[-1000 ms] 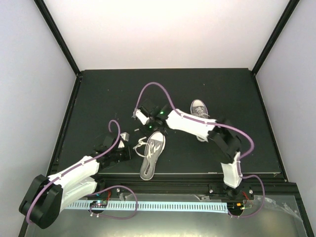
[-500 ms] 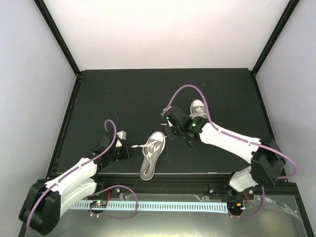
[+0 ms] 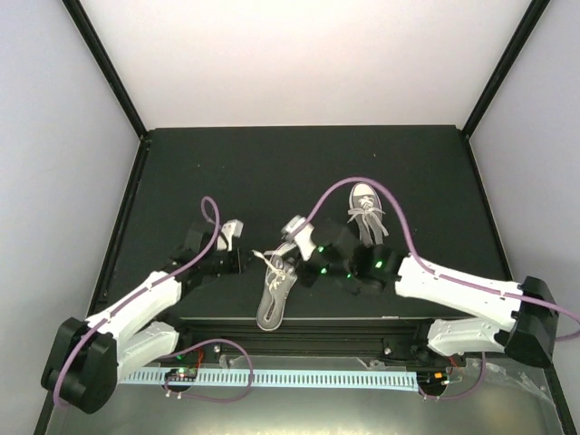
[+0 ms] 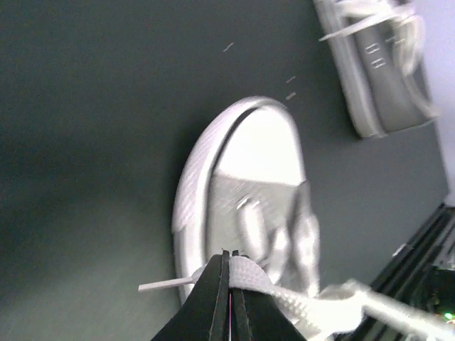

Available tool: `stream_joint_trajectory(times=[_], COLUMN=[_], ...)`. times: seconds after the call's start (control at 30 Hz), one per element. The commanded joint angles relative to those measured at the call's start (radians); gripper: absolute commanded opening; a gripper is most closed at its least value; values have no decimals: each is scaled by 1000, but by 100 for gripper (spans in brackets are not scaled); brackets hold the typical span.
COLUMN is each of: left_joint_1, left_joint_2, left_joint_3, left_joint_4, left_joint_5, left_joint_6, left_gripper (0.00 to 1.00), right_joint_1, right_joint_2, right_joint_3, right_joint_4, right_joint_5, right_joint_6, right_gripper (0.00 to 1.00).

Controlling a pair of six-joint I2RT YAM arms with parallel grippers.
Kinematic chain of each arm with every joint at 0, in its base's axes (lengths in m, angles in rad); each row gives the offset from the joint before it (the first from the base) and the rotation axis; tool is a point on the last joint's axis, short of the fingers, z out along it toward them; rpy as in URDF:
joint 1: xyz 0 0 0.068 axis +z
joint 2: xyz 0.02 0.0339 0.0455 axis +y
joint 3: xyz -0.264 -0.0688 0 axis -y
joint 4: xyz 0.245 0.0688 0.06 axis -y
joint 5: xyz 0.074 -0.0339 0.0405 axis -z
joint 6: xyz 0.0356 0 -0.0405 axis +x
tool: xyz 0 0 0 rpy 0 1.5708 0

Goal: Tie the shoes
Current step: Cross the shoelace with the shoelace.

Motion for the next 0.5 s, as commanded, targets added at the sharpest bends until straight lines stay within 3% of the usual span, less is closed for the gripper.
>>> stream_joint_trajectory(times=[0.0,0.07,0.1,0.13,0.2,0.3,0.37,0.47], left_joint_1=[-16,-26,-33,-40,-48,-53,-55,-63], left_joint_2=[57,88,100,109,113,105,94,71], left_joint_3=[172,224,245,259,274,276,272,264], left_joint_4=[57,33,23,17,9,7,9,19], left_joint_5=[127,159,169,180,188,205,222,248], left_joint_6=[136,174,195,210,228,241,250,265], left_gripper=[2,1,1,2,2,2,2,2], right_joint_1=[200,260,282,297,311,310,292,203], right_joint_2=[87,147,176,200,239,217,183,128], right_joint_3=[24,55,77,98,136,147,133,83], right_joint_4=[188,224,235,239,231,207,179,160], right_joint_5=[-102,-80,-68,-59,-36,81,181,137], right_joint_6=[-25,-22,-21,-24,-27,-15,5,46], right_gripper=[2,3,10,22,56,79,88,89])
